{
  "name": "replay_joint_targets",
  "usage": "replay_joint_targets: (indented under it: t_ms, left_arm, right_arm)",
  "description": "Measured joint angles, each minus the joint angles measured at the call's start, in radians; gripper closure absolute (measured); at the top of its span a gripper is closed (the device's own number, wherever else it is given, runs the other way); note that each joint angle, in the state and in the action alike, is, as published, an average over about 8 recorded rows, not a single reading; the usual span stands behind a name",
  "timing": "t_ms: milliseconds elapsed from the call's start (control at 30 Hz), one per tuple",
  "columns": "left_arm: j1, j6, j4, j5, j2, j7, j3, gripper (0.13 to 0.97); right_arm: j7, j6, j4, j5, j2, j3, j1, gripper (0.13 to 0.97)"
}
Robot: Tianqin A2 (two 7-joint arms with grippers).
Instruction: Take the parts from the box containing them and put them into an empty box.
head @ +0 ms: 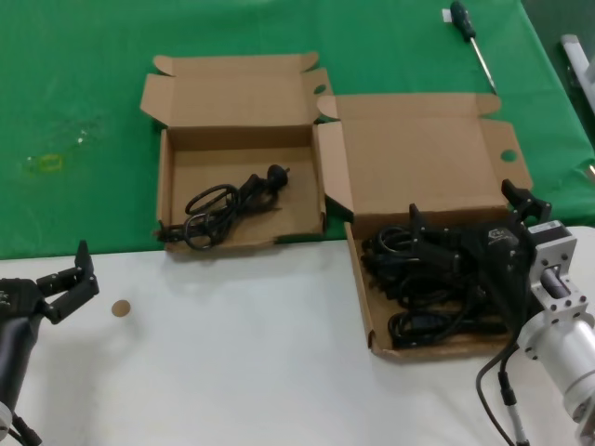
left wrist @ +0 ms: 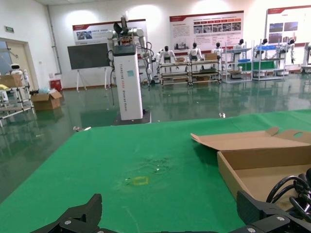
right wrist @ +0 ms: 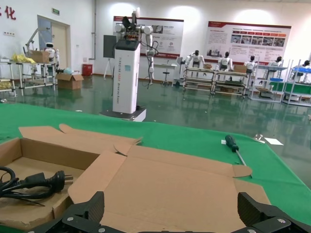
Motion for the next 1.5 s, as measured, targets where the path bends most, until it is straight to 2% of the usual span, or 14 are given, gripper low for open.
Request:
replay_joint_targets:
  t_ms: [1500]
  left_arm:
    - [0.000,0.000,0.000,0.000,0.000,0.000,0.000,0.132]
  right_arm:
    - [0.000,0.000,0.000,0.000,0.000,0.000,0.000,0.129]
